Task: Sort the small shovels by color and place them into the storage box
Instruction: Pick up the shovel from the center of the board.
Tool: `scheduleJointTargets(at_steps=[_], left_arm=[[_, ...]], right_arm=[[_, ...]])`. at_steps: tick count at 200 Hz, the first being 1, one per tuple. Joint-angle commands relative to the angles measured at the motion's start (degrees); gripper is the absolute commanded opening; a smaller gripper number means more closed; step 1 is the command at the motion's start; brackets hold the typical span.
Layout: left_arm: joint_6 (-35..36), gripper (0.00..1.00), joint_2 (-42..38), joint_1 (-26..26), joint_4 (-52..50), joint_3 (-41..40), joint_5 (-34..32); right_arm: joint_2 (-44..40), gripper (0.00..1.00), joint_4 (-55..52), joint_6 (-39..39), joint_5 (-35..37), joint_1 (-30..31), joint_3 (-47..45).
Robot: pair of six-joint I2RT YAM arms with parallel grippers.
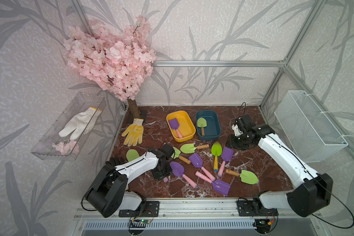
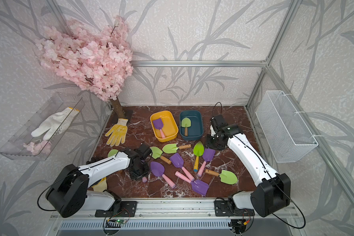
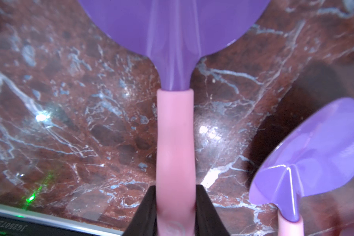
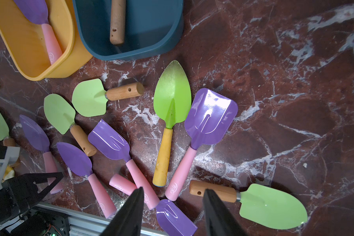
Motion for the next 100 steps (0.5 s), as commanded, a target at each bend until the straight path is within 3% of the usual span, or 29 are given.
scheduleJointTargets(at_steps=[1,60,100], left_arm=[[0.6,0.26,-0.3,0.3,-3.0,0.6,-2.2],[0.9,0.14,-2.8,0.3,-7.5,3.1,-4.1],[2.0,0.08,-6.6,0.3,-15.0,9.9,-5.4]], right_arm=[[0.8,0.51,0.5,-0.4,-0.3,-0.2,-0.5],[1.4,0.51,0.8,-0.4,-1.2,-0.2,0.1],[1.3,0.51,0.5,-0.9,-1.5,-0.2,0.8]])
